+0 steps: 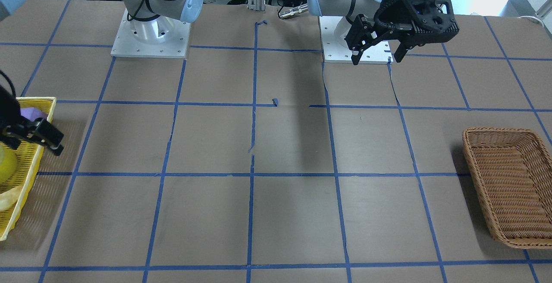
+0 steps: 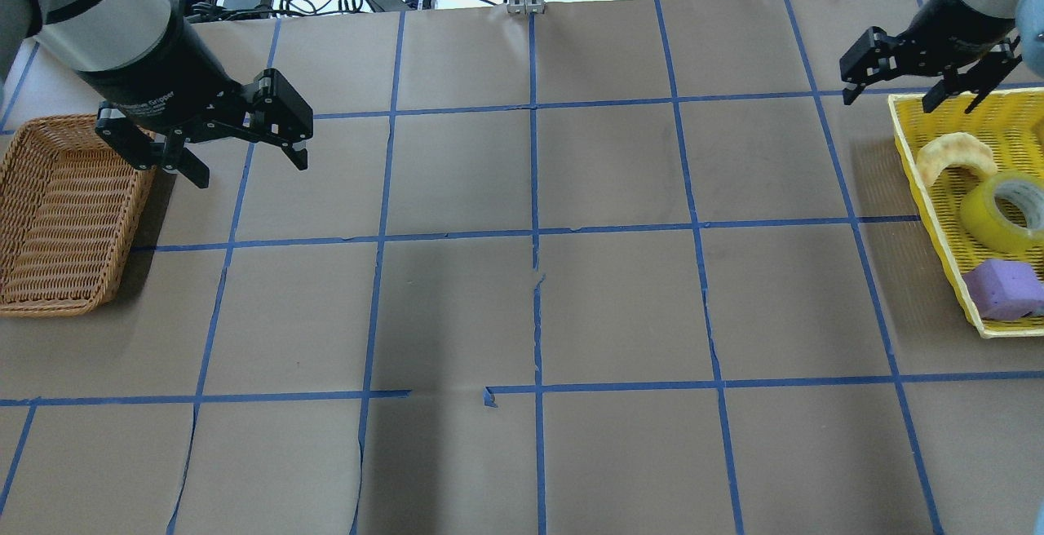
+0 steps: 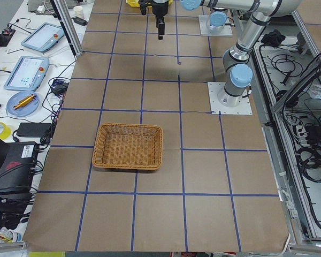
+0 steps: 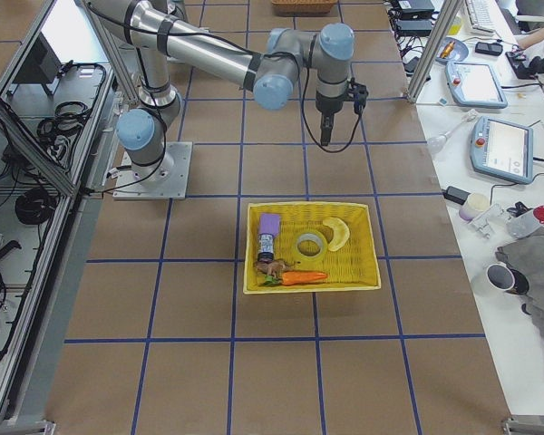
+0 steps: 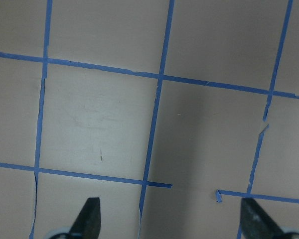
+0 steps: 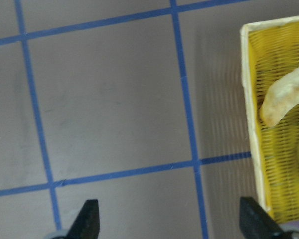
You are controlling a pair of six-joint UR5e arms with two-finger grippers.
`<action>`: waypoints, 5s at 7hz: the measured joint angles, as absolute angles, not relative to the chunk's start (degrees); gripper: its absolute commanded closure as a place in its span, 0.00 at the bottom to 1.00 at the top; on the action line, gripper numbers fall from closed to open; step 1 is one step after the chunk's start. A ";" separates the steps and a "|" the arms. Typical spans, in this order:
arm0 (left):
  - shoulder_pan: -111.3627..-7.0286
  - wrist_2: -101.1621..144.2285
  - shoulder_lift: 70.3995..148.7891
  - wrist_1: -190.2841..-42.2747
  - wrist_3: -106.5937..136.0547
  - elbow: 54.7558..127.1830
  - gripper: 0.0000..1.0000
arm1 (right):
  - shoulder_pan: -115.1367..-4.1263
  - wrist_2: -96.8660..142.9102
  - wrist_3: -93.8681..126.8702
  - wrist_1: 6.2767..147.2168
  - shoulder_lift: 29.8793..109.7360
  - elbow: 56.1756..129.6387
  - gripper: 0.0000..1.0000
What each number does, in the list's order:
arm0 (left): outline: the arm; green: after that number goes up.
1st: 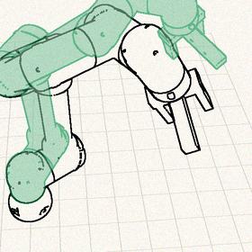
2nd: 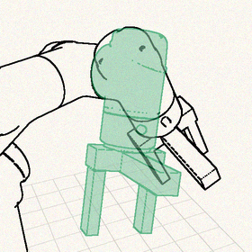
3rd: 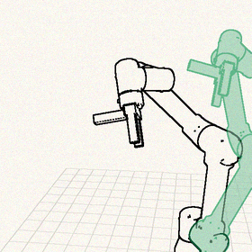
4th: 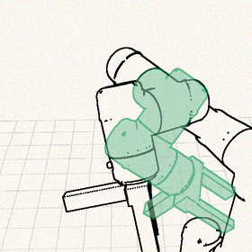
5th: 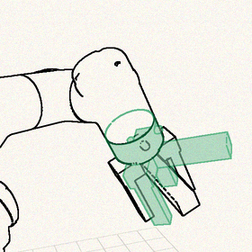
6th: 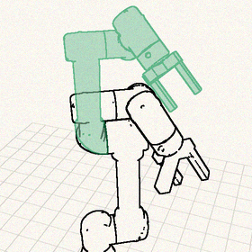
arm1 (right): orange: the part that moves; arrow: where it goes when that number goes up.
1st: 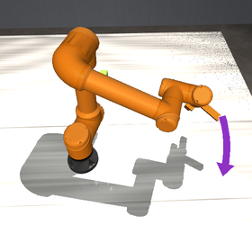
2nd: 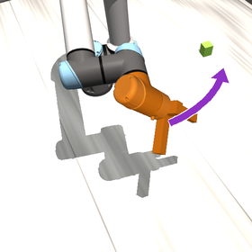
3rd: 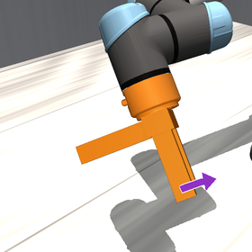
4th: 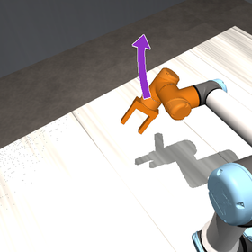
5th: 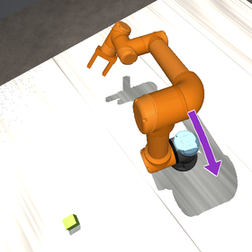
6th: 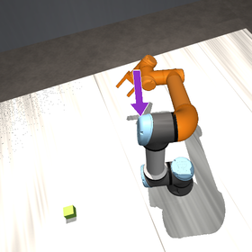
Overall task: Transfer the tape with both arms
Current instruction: 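Move the right gripper over the yellow basket toward the tape roll, then lower the right gripper and grasp the yellow tape roll, then carry the tape roll to the table center and set it down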
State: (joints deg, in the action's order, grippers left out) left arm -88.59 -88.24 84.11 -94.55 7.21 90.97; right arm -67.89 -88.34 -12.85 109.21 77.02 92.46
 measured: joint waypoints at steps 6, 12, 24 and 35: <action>-88.59 -88.17 84.11 -94.49 7.21 90.97 0.00 | -53.54 -93.11 -22.19 120.91 63.73 93.39 0.08; -88.59 -88.17 84.11 -94.51 7.21 90.97 0.00 | -52.56 -95.06 -21.69 121.06 60.70 94.72 1.00; -88.62 -88.34 84.10 -94.59 7.21 90.97 0.00 | -102.17 -86.23 33.19 122.63 62.03 88.56 1.00; -87.62 -87.62 84.17 -94.96 7.24 90.68 0.00 | -111.70 -86.94 33.99 123.76 60.46 86.08 0.00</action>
